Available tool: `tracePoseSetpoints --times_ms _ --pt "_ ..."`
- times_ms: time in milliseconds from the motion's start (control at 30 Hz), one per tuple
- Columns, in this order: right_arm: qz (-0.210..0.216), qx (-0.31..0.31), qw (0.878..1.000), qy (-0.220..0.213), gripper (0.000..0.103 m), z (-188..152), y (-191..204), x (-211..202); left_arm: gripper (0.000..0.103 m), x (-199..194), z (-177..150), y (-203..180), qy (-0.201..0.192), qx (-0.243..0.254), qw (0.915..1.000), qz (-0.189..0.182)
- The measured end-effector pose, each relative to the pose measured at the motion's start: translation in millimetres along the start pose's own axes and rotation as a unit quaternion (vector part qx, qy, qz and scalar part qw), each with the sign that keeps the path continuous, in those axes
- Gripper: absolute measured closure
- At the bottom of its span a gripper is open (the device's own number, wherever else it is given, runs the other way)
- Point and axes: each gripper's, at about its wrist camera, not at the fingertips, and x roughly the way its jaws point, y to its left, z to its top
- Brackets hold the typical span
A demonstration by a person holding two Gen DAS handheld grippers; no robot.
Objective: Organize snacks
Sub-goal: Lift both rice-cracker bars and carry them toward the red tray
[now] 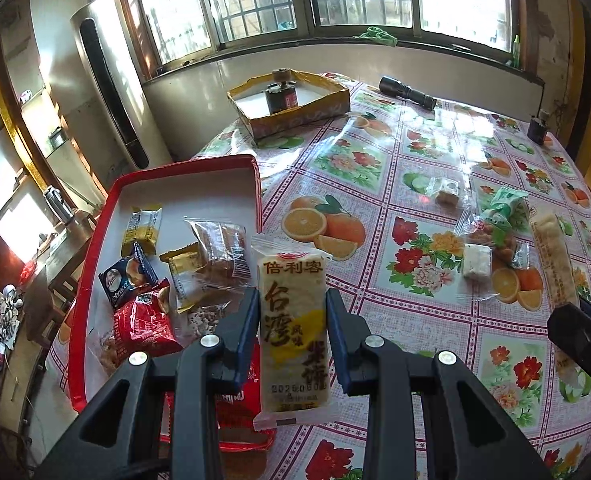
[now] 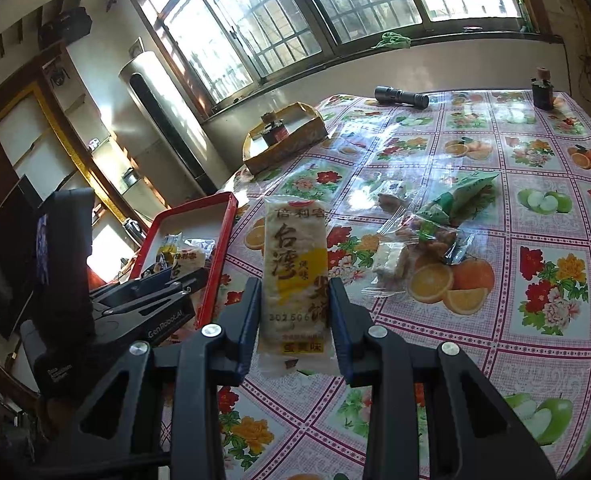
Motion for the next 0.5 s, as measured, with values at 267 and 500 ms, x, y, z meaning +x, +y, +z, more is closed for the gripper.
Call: tracePoseSetpoints --times_ms 267,500 --pt "0.015 -0.008 1.000 0.015 0.068 -2.4 15.6 15.1 0.071 3.9 -1.4 19.4 0.002 -0.017 0.9998 0.011" --pt "0.035 -0.021 0.999 0.025 0.068 2.0 32.8 31.4 0.071 8.6 -1.2 44.1 0.006 -0.037 0.9990 0.025"
